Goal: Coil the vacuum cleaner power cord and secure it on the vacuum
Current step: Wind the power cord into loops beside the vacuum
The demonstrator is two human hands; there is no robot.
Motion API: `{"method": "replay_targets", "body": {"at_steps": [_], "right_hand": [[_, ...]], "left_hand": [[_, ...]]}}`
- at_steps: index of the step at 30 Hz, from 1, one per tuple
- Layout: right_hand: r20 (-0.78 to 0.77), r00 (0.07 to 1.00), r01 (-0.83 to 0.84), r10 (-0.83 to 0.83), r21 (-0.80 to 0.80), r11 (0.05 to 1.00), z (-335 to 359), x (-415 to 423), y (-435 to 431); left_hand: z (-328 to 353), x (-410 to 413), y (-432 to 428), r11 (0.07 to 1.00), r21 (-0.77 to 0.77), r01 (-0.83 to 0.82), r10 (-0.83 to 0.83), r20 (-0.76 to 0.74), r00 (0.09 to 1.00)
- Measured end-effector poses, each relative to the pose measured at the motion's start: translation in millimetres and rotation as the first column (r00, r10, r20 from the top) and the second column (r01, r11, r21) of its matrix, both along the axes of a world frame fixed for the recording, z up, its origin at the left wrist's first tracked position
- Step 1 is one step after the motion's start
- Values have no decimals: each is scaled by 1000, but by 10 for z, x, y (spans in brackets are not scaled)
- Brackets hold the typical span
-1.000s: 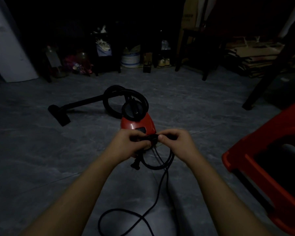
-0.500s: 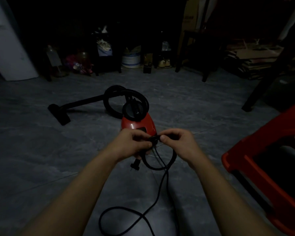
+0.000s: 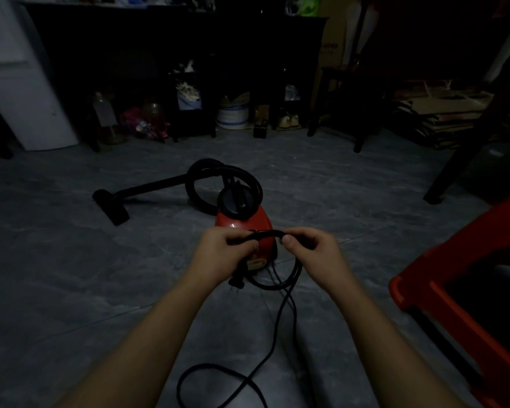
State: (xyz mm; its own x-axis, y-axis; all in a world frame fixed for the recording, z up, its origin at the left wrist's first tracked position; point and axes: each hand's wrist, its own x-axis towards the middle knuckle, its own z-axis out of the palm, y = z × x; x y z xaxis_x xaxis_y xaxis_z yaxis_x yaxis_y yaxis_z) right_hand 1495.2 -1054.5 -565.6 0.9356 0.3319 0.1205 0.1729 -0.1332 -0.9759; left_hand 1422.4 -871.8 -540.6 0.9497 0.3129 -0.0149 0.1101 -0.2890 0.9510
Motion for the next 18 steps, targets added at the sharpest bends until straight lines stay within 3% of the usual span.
{"method": "replay_targets", "body": {"at_steps": [7,18], "right_hand": [[21,1000,-7,8,-53,999,17,-35,-30],[-152,988,-19,15,-22,1000,19,-56,-63]], "left_hand": [[-15,15,6,988,-115,-106,110,28,994],[-17,18,-52,945,-229,-233,240,4,971]]}}
